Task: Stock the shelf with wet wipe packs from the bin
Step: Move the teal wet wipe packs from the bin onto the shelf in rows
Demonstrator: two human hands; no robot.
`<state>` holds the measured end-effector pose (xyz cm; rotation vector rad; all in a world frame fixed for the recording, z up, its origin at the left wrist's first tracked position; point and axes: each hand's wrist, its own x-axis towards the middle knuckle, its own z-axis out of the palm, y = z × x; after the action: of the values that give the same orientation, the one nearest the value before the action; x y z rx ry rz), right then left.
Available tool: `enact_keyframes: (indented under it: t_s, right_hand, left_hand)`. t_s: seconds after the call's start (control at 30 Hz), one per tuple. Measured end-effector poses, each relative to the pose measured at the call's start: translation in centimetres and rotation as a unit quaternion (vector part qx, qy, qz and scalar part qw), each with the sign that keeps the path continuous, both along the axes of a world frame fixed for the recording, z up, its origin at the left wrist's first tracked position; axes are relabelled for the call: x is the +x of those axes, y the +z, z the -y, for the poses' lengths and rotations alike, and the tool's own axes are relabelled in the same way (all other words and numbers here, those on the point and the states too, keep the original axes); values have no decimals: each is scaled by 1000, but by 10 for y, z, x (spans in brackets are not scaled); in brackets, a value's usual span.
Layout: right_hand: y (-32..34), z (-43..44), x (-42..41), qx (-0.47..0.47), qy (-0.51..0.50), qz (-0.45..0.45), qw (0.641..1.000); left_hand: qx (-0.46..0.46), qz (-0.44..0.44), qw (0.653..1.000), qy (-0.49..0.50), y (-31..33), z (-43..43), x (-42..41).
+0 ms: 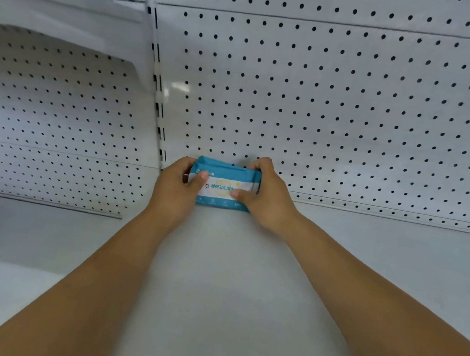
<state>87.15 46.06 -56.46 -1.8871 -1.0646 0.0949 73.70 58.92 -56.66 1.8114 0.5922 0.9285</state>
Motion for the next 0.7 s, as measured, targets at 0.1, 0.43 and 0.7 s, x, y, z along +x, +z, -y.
enact_keyframes:
  t_s: [0.1,0.43,0.7]
  right_hand:
    - [-3,-26,-1,-6,0,18,1000]
    - [-21,-70,-3,2,-86,225,971]
    - [-18,-55,3,20,-106,285,953]
  left_hand:
    - [27,-26,997,65,-10,-22,-9]
    - [68,-262,939,211,-21,-40,-11]
    - [101,-294,938,154,-23,-42,-12]
